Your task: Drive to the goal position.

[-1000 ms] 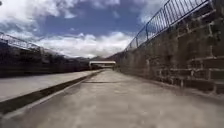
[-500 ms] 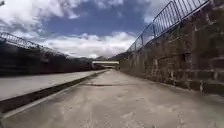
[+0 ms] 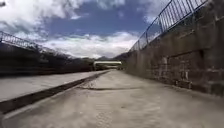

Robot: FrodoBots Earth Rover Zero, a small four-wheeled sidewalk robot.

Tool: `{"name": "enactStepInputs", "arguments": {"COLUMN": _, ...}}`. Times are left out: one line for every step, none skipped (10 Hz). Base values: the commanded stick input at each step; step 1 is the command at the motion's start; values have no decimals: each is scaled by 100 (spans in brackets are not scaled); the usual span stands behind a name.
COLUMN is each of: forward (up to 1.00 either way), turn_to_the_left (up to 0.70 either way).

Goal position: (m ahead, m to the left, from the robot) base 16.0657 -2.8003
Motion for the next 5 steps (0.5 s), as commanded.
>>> {"name": "enactStepInputs", "arguments": {"forward": 100, "turn_to_the_left": 0}}
{"name": "enactStepInputs", "arguments": {"forward": 100, "turn_to_the_left": 0}}
{"name": "enactStepInputs", "arguments": {"forward": 100, "turn_to_the_left": -1}}
{"name": "enactStepInputs", "arguments": {"forward": 100, "turn_to_the_left": -11}}
{"name": "enactStepInputs", "arguments": {"forward": 100, "turn_to_the_left": -21}}
